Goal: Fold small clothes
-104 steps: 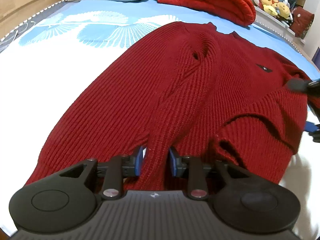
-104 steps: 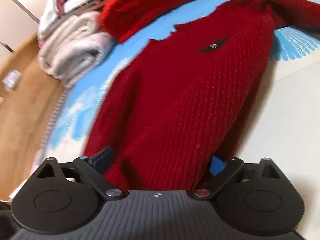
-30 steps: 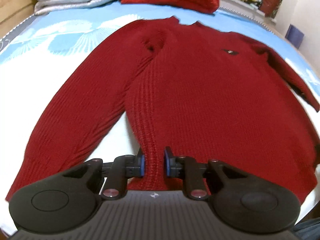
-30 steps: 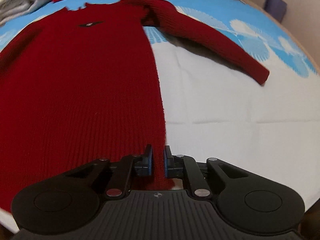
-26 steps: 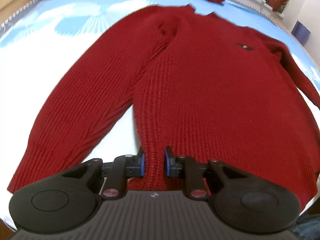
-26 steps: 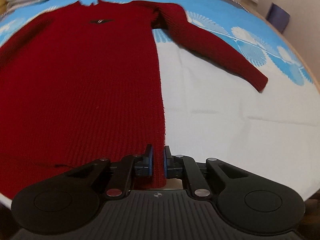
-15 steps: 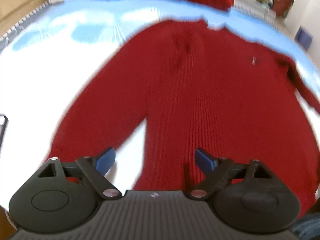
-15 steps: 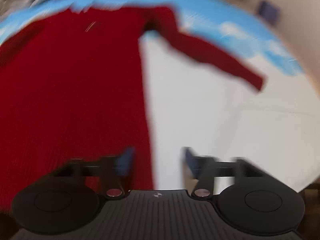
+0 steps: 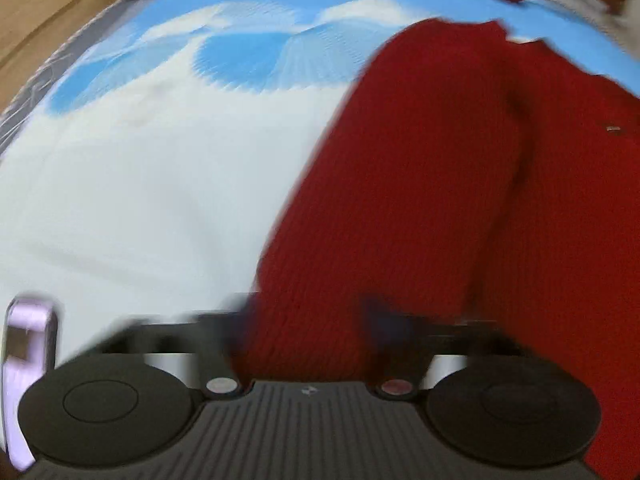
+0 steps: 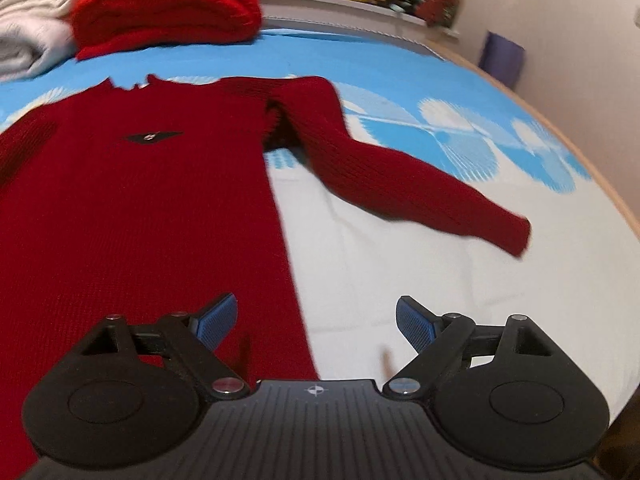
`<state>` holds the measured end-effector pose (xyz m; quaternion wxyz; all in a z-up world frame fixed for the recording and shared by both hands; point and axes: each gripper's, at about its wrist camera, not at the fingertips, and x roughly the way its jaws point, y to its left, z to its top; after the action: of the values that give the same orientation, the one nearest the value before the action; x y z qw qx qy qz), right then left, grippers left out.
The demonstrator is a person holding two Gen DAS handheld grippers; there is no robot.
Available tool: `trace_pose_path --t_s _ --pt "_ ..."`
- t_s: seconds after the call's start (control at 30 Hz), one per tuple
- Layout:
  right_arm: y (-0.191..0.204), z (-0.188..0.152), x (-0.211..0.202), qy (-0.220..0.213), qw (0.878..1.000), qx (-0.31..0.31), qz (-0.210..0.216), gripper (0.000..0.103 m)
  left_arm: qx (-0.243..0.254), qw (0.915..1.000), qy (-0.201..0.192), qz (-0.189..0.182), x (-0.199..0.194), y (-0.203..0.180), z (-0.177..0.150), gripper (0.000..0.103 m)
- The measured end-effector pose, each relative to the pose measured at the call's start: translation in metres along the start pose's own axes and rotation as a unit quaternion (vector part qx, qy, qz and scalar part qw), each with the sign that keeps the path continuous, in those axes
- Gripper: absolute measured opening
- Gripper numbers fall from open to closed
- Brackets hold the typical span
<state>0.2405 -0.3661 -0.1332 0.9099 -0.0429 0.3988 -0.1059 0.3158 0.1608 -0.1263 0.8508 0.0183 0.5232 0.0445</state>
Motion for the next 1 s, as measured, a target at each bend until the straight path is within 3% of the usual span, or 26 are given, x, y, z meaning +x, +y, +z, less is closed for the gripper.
trace_pose_path --t_s 0.03,0.07,0.13,0.2,0.37,0.47,0.5,0.57,0.6,0.63,0.7,0.77,0.9,1.0 --pt "0.004 0.002 0.001 0.000 1.000 -0.005 0.000 0.087 0.016 0.9995 -0.009 0.025 0.000 -0.001 0.005 0.015" --pt "0.006 0.003 0.002 0.000 1.000 -0.008 0.000 0.087 0.053 0.9953 -0.025 0.078 0.005 -0.004 0.014 0.015" --pt "0.010 0.006 0.003 -0.002 1.000 -0.011 0.000 0.085 0.101 0.9785 -0.047 0.174 0.021 0.000 0.032 0.015" --pt "0.013 0.009 0.004 -0.006 1.000 -0.014 0.000 0.085 0.105 0.9652 -0.051 0.234 0.039 0.021 0.059 0.015" --pt "0.014 0.009 0.013 0.003 0.999 -0.027 -0.018 0.085 0.049 0.9614 -0.038 0.268 0.065 0.073 0.118 0.015" --pt "0.012 0.013 0.018 0.003 1.000 -0.019 -0.025 0.085 0.060 0.9495 -0.050 0.304 0.075 0.069 0.136 0.016" --pt "0.012 0.015 0.020 0.001 1.000 -0.016 -0.024 0.085 0.057 0.9457 -0.059 0.315 0.081 0.069 0.147 0.021" --pt "0.013 0.018 0.020 -0.003 1.000 -0.013 -0.016 0.085 0.050 0.9355 -0.075 0.342 0.086 0.067 0.152 0.042" --pt "0.013 0.018 0.020 -0.005 1.000 -0.014 -0.011 0.085 0.053 0.9289 -0.079 0.358 0.088 0.060 0.151 0.064" --pt "0.014 0.019 0.019 -0.008 1.000 -0.015 -0.005 0.085 0.065 0.9264 -0.082 0.362 0.088 0.053 0.150 0.088" --pt "0.014 0.020 0.015 -0.016 1.000 -0.015 0.011 0.085 0.103 0.9286 -0.100 0.342 0.077 0.037 0.135 0.101" --pt "0.012 0.021 0.011 -0.022 0.999 -0.008 0.026 0.085 0.138 0.9335 -0.104 0.314 0.060 0.020 0.112 0.101" --pt "0.007 0.018 0.000 -0.032 0.998 0.004 0.052 0.085 0.121 0.9676 -0.088 0.203 0.012 0.002 0.063 0.101" --pt "0.003 0.011 -0.008 -0.033 0.996 -0.002 0.086 0.085 0.110 0.9819 -0.085 0.129 -0.033 -0.017 0.009 0.102"
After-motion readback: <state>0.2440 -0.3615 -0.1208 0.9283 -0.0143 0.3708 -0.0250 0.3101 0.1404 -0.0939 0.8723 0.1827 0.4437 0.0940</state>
